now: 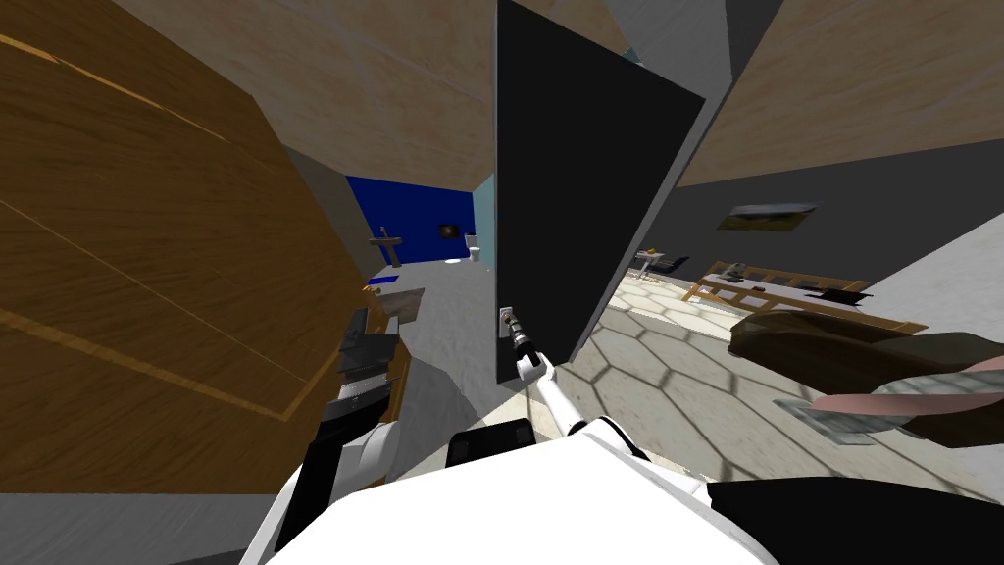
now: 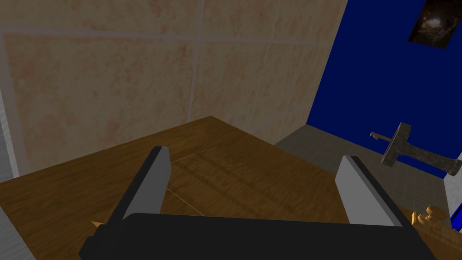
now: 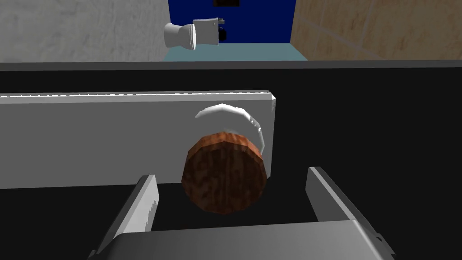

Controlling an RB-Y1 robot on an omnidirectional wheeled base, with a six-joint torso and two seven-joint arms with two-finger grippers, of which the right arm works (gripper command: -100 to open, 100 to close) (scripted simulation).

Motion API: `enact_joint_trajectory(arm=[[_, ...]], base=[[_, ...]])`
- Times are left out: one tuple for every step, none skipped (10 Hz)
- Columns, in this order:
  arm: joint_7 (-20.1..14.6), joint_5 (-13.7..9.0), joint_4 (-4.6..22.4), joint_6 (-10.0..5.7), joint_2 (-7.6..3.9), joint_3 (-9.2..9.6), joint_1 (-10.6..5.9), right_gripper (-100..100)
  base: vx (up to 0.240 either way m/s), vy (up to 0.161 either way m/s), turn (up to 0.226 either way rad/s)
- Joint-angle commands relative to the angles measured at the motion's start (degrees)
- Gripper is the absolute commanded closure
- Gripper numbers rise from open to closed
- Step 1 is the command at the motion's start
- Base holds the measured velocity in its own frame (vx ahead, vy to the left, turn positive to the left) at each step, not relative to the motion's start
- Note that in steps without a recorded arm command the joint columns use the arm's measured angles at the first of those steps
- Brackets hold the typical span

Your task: Push the door open

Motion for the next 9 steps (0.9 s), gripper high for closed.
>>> enact_joint_trajectory(arm=[[0.1,0.0,0.3,-0.27,0.76,-0.2,-0.12,-100],[0.0,0.0,0.4,-0.27,0.42,-0.13,-0.12,-100],[0.0,0.0,0.4,-0.27,0.42,-0.13,-0.12,100],[0.0,0.0,0.4,-0.27,0.42,-0.13,-0.12,100],[0.0,0.0,0.4,-0.27,0.42,-0.13,-0.12,100],[0.0,0.0,0.4,-0.27,0.42,-0.13,-0.12,100],[0.0,0.0,0.4,-0.27,0.42,-0.13,-0.12,100],[0.0,0.0,0.4,-0.27,0.42,-0.13,-0.12,100],[0.3,-0.2,0.6,-0.18,-0.15,-0.89,-0.08,100]], base=[[0.172,0.045,0.017],[0.073,0.016,0.004],[-0.009,-0.001,-0.004],[-0.025,-0.006,0.004],[-0.022,-0.006,0.006],[-0.015,-0.003,-0.001],[-0.009,-0.001,-0.003],[0.0,0.0,0.0],[0.108,0.048,-0.037]])
